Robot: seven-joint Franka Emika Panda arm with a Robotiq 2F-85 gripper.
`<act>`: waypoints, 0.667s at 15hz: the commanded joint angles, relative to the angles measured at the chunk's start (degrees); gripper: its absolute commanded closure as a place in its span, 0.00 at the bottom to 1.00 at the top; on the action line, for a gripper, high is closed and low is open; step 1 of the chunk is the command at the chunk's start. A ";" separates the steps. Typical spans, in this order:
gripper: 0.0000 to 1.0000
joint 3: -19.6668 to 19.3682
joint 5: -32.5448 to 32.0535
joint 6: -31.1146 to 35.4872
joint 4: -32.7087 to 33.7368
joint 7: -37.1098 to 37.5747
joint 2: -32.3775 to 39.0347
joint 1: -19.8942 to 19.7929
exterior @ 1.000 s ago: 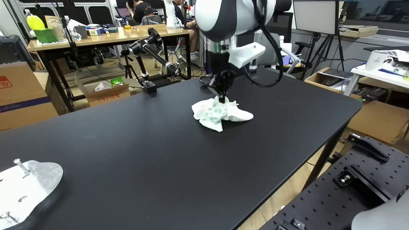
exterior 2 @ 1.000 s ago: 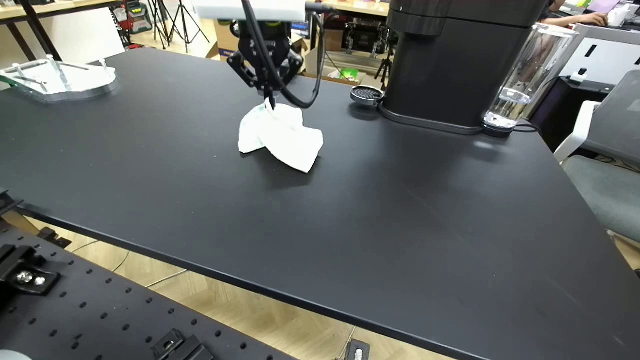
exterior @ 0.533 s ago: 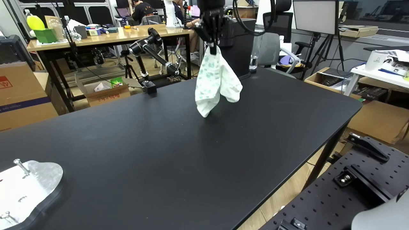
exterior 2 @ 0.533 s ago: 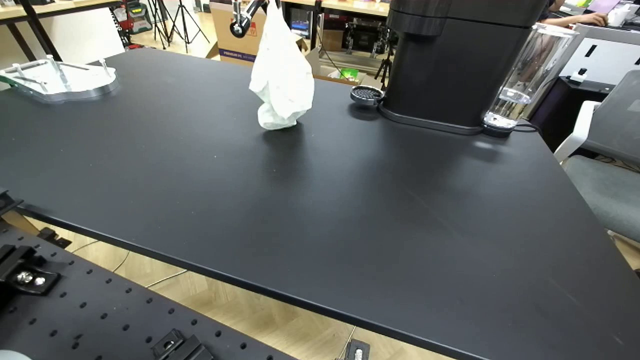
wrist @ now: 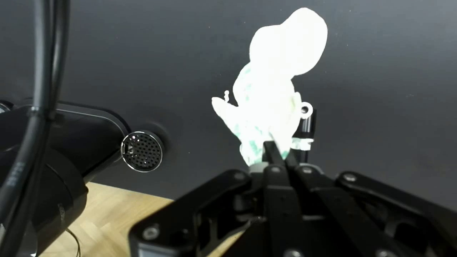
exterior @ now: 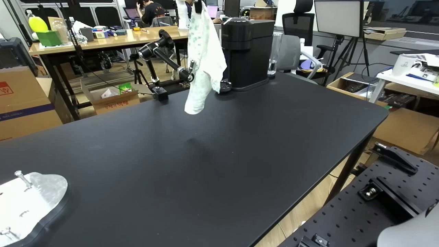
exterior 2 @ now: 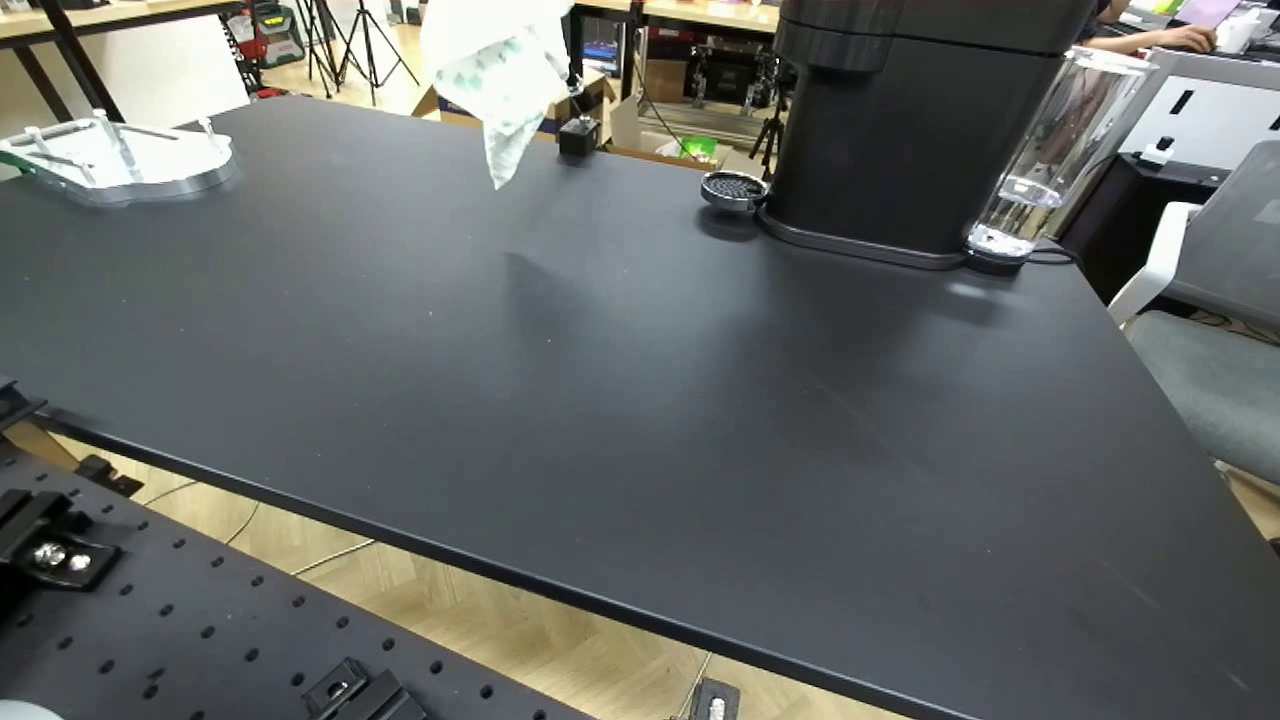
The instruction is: Hang up the cloth on the stand
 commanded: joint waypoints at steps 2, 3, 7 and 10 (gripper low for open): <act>0.99 0.88 -1.22 -4.81 12.76 4.46 7.93 2.22; 0.99 0.90 -1.23 -5.22 14.87 4.92 9.67 2.67; 0.99 1.11 -0.09 -6.81 22.02 5.30 16.45 4.30; 0.99 1.71 1.10 -7.59 25.29 4.75 21.18 5.60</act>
